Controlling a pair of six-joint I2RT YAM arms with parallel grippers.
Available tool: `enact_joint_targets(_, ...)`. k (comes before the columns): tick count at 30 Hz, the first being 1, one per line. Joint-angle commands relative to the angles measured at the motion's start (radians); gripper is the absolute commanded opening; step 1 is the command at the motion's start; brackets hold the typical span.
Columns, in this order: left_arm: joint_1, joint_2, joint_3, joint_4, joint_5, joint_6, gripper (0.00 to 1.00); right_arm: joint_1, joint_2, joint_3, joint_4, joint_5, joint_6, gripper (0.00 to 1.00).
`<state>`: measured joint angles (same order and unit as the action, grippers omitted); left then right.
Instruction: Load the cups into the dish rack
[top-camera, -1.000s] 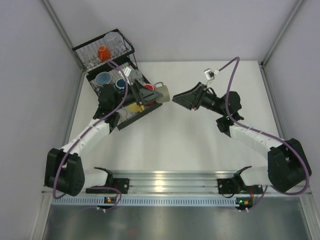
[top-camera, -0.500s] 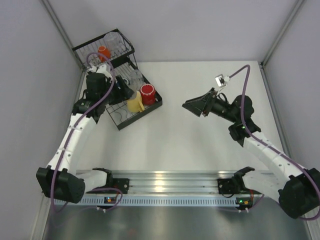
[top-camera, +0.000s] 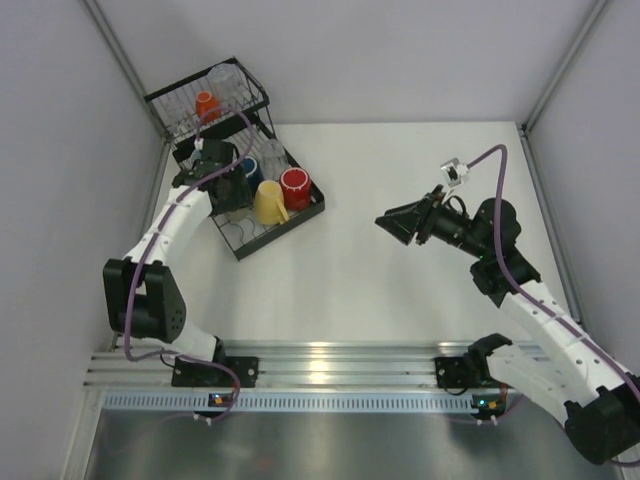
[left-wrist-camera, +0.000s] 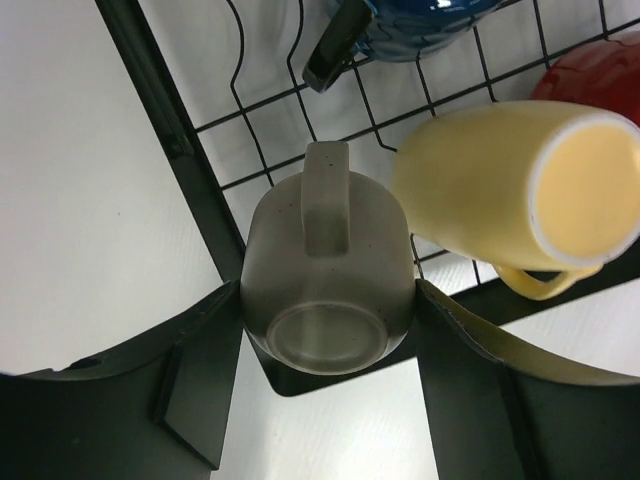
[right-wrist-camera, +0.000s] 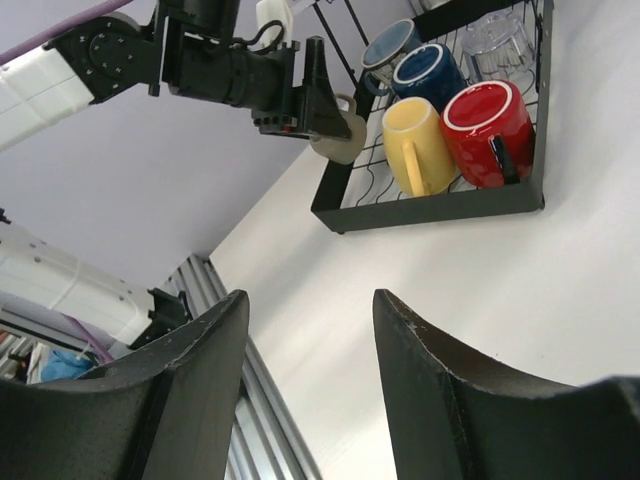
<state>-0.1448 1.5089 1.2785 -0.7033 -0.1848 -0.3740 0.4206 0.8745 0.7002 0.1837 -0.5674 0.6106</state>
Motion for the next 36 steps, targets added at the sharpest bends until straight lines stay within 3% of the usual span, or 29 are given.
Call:
enact_joint_targets(1, 0.001, 0.036, 0.096, 0.016, -0.088, 0.044, 0.0, -0.017, -0.034, 0.024, -0.033, 0.029, -0.048, 0.53)
enact_joint_targets(9, -0.001, 0.143, 0.157, 0.008, -0.116, 0.064, 0.0, -0.019, -0.049, 0.022, -0.056, 0.046, -0.069, 0.54)
enact_joint_targets(29, 0.01, 0.22, 0.104, 0.004, -0.101, -0.002, 0.0, -0.017, -0.077, 0.068, -0.128, 0.092, -0.115, 0.54)
enact_joint_targets(36, 0.019, 0.241, 0.094, 0.004, -0.097, -0.008, 0.07, -0.017, -0.094, 0.074, -0.147, 0.107, -0.127, 0.54)
